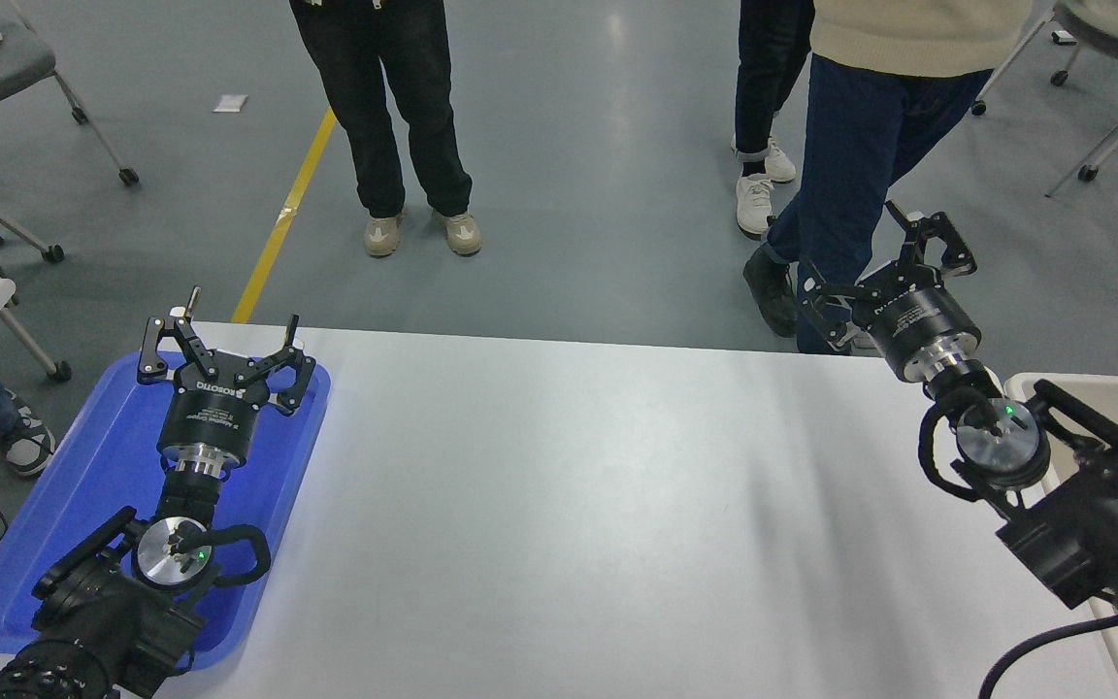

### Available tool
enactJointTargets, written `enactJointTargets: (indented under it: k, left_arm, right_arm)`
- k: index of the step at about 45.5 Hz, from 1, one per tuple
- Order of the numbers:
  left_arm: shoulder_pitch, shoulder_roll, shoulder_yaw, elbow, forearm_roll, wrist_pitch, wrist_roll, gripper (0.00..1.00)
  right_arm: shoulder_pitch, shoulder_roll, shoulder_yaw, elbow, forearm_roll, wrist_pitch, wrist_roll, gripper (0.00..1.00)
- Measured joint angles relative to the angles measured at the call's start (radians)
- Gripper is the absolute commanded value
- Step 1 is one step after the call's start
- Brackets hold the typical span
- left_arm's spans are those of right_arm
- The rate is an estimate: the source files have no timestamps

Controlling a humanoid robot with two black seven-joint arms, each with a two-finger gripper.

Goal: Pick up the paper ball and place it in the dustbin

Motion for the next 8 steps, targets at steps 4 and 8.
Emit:
enactJointTargets:
  k: [4,8]
  left_arm:
    - [0.000,0.000,0.000,0.000,0.000,0.000,0.000,1.00]
    - [0.000,0.000,0.000,0.000,0.000,0.000,0.000,1.00]
  right_arm:
    - [-0.012,0.036,0.007,-0.055,0.008,0.050,0.000,1.00]
    - [-0.024,0.064,0.011,-0.100,0.014,0.091,0.000,1.00]
